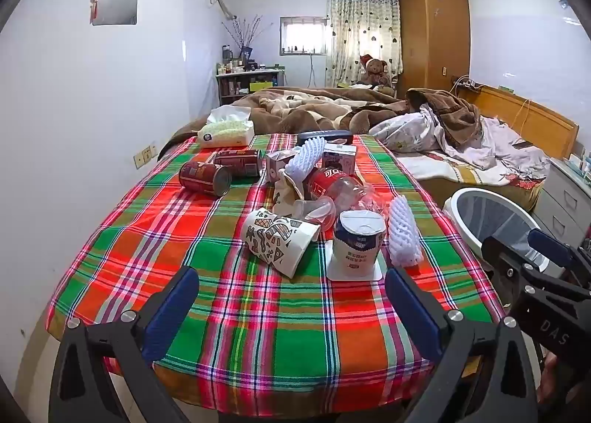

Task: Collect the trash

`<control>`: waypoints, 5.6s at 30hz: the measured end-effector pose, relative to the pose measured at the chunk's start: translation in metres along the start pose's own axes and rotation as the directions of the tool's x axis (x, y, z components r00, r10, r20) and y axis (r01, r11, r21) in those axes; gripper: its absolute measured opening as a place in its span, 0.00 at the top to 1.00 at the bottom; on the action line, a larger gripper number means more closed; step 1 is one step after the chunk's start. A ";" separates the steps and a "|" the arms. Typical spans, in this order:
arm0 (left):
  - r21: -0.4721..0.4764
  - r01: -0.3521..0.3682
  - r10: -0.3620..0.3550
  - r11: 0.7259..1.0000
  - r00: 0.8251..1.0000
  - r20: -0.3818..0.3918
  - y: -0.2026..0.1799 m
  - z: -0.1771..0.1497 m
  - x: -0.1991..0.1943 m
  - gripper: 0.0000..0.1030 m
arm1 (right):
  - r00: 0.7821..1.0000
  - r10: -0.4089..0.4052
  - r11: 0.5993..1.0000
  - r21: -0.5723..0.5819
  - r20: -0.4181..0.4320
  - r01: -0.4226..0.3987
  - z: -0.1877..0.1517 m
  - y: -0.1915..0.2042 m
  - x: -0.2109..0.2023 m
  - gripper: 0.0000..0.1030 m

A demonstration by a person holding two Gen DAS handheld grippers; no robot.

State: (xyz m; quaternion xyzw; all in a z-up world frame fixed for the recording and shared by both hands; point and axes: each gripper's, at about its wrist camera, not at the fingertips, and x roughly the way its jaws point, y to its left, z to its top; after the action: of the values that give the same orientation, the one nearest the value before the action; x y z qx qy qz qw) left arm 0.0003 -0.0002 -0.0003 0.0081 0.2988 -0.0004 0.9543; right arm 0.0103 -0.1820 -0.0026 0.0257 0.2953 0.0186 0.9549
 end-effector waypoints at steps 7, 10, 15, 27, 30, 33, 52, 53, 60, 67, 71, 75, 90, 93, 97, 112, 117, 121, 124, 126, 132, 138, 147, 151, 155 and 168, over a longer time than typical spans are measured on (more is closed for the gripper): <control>-0.010 0.005 -0.005 1.000 1.000 -0.006 0.000 0.001 0.005 0.01 | 1.000 -0.001 1.000 0.000 0.003 0.001 0.001 0.000 0.000 0.18; -0.009 0.004 -0.004 1.000 1.000 -0.006 0.000 0.001 0.005 0.01 | 1.000 -0.006 1.000 -0.002 0.006 0.006 0.001 0.000 0.001 0.18; -0.006 0.006 -0.006 1.000 1.000 -0.004 -0.004 0.002 0.002 0.01 | 1.000 -0.016 1.000 -0.009 0.008 0.016 0.003 -0.002 0.004 0.18; -0.004 0.002 -0.002 1.000 1.000 -0.006 -0.005 0.008 0.002 0.01 | 0.999 -0.034 0.999 0.013 0.021 0.034 0.003 -0.008 -0.002 0.18; 0.003 0.012 -0.012 1.000 1.000 0.000 -0.006 0.008 0.001 0.01 | 0.999 -0.038 0.999 0.018 0.021 0.037 0.003 -0.010 -0.003 0.18; 0.004 0.019 -0.019 1.000 1.000 -0.002 -0.008 0.008 0.002 0.01 | 0.999 -0.043 0.999 0.018 0.024 0.043 0.003 -0.011 -0.005 0.19; 0.006 0.024 -0.024 1.000 1.000 0.004 -0.011 0.008 0.000 0.01 | 0.998 -0.052 0.998 0.024 0.026 0.051 0.004 -0.014 -0.007 0.19; 0.006 0.023 -0.023 1.000 1.000 0.004 -0.011 0.007 0.000 0.01 | 0.998 -0.052 0.998 0.024 0.025 0.051 0.003 -0.014 -0.007 0.19; 0.005 0.020 -0.020 1.000 1.000 0.008 -0.010 0.008 -0.001 0.01 | 0.998 -0.050 0.999 0.021 0.025 0.050 0.004 -0.013 -0.007 0.18; 0.001 0.020 -0.020 1.000 1.000 0.009 -0.010 0.009 -0.001 0.01 | 0.998 -0.051 0.998 0.021 0.025 0.051 0.004 -0.012 -0.007 0.18; 0.002 0.021 -0.021 1.000 1.000 0.011 -0.010 0.009 -0.002 0.01 | 0.998 -0.050 0.999 0.019 0.025 0.049 0.004 -0.012 -0.008 0.18; -0.001 0.021 -0.021 1.000 1.000 0.010 -0.010 0.009 -0.002 0.01 | 0.998 -0.050 0.999 0.019 0.026 0.050 0.004 -0.012 -0.008 0.19; -0.009 0.014 -0.014 1.000 1.000 0.006 -0.004 0.008 -0.002 0.01 | 0.999 -0.051 0.999 0.017 0.020 0.050 0.004 -0.011 -0.007 0.18; -0.010 0.013 -0.013 1.000 1.000 0.004 -0.002 0.008 -0.001 0.01 | 0.999 -0.051 0.999 0.014 0.017 0.050 0.005 -0.009 -0.005 0.19; -0.014 0.025 -0.025 1.000 1.000 -0.016 0.003 0.008 0.007 0.01 | 0.999 -0.042 0.999 0.012 0.007 0.042 0.006 -0.008 0.003 0.18; -0.191 0.084 -0.121 0.978 0.973 -0.195 0.073 0.006 0.082 0.01 | 0.996 0.051 0.998 0.031 -0.077 -0.049 0.014 0.007 0.070 0.19; -0.257 0.109 -0.166 0.960 0.963 -0.212 0.084 0.012 0.104 0.01 | 0.994 0.046 0.999 0.026 -0.097 -0.044 0.019 0.011 0.084 0.20; -0.304 0.128 -0.201 0.944 0.954 -0.223 0.088 0.021 0.120 0.01 | 0.990 0.043 0.998 0.041 -0.132 -0.038 0.021 0.008 0.099 0.23; -0.345 0.161 -0.251 0.925 0.939 -0.236 0.087 0.029 0.132 0.01 | 0.986 0.043 0.998 0.050 -0.160 -0.035 0.024 0.007 0.110 0.24; -0.365 0.165 -0.265 0.916 0.933 -0.243 0.085 0.034 0.141 0.01 | 0.982 0.052 0.997 0.067 -0.180 -0.040 0.026 0.005 0.116 0.29; -0.384 0.143 -0.266 0.912 0.919 -0.291 0.077 0.040 0.165 0.01 | 0.970 0.058 0.998 0.036 -0.238 -0.051 0.026 0.010 0.132 0.39; -0.379 0.137 -0.276 0.915 0.899 -0.340 0.067 0.037 0.180 0.05 | 0.960 0.082 0.997 0.015 -0.267 -0.081 0.026 0.013 0.135 0.58; -0.346 0.084 -0.219 0.935 0.902 -0.373 0.070 0.041 0.187 0.05 | 0.962 0.091 0.996 0.022 -0.258 -0.088 0.029 0.009 0.136 0.71; -0.364 0.038 -0.187 0.931 0.904 -0.384 0.070 0.040 0.188 0.06 | 0.962 0.092 0.996 0.018 -0.257 -0.091 0.030 0.010 0.137 0.71; -0.332 0.057 -0.194 0.941 0.898 -0.395 0.058 0.037 0.183 0.06 | 0.964 0.097 0.995 0.022 -0.246 -0.095 0.029 0.008 0.134 0.75; -0.261 0.094 -0.193 0.961 0.903 -0.385 0.064 0.028 0.160 0.20 | 0.968 0.123 0.992 0.032 -0.220 -0.118 0.026 0.001 0.126 0.89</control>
State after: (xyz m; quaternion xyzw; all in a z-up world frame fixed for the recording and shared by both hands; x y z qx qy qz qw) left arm 0.1476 0.0636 -0.0678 -0.1280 0.4882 -0.0339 0.8626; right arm 0.1287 -0.1755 -0.0523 0.0504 0.3981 0.0766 0.9127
